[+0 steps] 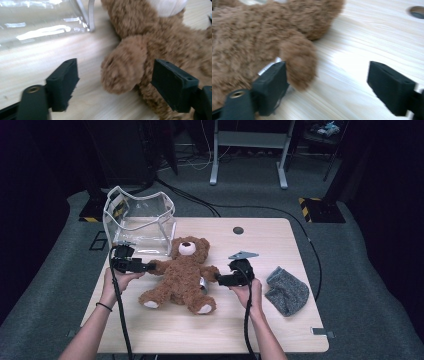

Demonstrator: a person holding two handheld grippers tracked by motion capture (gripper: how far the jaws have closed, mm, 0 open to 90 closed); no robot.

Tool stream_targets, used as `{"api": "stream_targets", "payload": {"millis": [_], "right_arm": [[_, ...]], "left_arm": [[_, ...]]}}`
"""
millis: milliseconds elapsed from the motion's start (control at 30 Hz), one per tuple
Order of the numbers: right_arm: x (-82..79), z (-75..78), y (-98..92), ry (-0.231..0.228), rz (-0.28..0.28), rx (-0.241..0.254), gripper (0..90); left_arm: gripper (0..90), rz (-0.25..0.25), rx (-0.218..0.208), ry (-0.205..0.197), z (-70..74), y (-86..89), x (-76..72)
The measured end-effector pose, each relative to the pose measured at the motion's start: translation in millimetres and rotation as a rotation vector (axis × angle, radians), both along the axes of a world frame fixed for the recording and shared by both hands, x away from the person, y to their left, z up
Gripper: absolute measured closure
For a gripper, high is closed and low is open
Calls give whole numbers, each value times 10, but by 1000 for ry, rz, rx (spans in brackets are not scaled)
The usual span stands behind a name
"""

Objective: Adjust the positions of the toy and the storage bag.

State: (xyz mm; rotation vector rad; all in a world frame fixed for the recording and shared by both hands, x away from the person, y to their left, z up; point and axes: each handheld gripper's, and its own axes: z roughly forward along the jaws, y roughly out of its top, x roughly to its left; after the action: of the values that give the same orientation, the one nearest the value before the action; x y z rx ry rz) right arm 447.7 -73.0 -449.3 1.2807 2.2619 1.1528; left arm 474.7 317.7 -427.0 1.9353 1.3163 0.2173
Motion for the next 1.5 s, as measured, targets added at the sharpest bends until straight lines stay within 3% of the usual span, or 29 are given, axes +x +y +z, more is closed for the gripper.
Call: {"api": "stream_targets", "payload": {"millis": [33,167,200,300,333,433,567,633,700,800,900,1067,1167,1300,1500], "right_arm": [[-56,26,-155,-15,-28,8,115],[-120,16,-375,-18,-76,-16,35],[-162,-16,-540,-2,-109,-25,0],[-221,-97,-777,-7,-178,-63,0],[-237,-134,-869,2,-192,-56,0],[-294,-239,-1132,-6,-272,-95,0],[-352,-388,-1418,18,-341,-83,0],[-372,-473,-1520,28,-363,-80,0],[-379,-504,-1550,29,-377,-83,0],[-397,-605,-1620,35,-406,-81,0],[-403,-671,-1626,38,-417,-98,0],[-431,-739,-1631,20,-429,-85,0],[-461,-768,-1617,-11,-430,-96,0],[-472,-781,-1617,-15,-430,-92,0],[-464,-786,-1600,-17,-417,-120,0]], "left_arm": [[152,7,-8,-13,66,-51,-3],[117,-5,-7,-21,186,-226,23],[71,-20,24,-16,253,-352,53],[28,-38,42,-7,321,-532,111],[18,-48,47,5,336,-595,137],[0,-67,47,35,328,-796,229],[0,-61,42,79,222,-1057,338],[0,-54,63,90,176,-1125,366],[0,-62,72,128,107,-1189,414],[0,-34,114,159,-10,-1273,483],[7,-33,143,175,-76,-1309,517],[64,-10,154,189,-189,-1339,530],[85,4,150,170,-262,-1341,500],[180,1,129,159,-340,-1335,446],[429,-12,96,58,-420,-1278,300]]}}
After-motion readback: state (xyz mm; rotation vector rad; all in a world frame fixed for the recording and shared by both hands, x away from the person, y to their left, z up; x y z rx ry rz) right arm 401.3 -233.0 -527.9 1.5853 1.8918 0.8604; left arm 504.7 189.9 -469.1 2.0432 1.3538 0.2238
